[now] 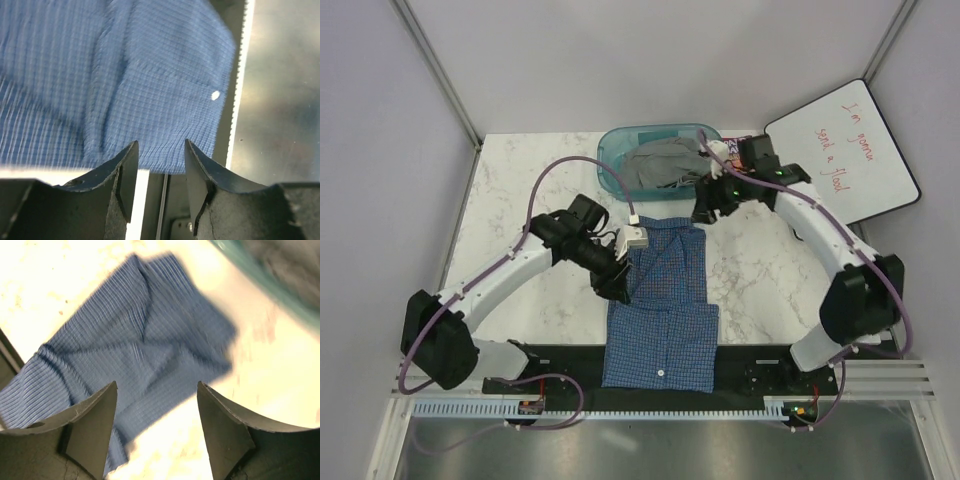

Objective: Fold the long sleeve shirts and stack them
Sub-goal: Fold the shirt

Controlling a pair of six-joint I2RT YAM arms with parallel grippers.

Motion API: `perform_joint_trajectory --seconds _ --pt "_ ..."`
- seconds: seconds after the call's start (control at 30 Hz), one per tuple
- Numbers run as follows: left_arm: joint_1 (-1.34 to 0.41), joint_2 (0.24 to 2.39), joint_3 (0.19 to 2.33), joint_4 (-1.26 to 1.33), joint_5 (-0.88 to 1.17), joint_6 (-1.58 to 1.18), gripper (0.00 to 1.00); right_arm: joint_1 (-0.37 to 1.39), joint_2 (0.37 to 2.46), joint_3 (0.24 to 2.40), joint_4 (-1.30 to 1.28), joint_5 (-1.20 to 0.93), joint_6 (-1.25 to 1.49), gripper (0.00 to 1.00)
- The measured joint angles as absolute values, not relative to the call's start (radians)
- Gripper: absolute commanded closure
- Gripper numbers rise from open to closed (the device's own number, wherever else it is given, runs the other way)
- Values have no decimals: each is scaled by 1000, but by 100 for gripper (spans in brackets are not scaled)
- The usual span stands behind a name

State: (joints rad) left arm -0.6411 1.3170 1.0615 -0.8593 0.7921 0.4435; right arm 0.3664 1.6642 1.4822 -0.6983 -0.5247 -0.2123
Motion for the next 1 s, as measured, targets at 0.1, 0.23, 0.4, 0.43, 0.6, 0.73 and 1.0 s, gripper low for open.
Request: perform_joint_trajectory --seconds 0.1,0.23,0.4,0.43,0.6,0.73,1.0 --pt "-544 1383 1080 -915 788 472 48 269 1516 1322 -715 -561 -142 30" --pt "-490 1494 1113 -953 759 500 45 286 1441 1110 -751 -627 -91 32" --pt "-490 1623 1152 -973 734 511 39 297 1521 1001 -832 -672 -80 29" --pt "-490 1639 1153 -975 731 512 39 296 1542 1001 -840 -681 -81 27" --pt "-492 1690 1154 -983 716 511 32 296 1616 1001 -862 -711 -87 24" --pt "-496 1719 1155 -986 712 511 32 296 1683 1001 -870 -714 -91 25" --pt "-509 1748 1155 -989 717 511 31 311 1750 1001 -900 -736 -113 26"
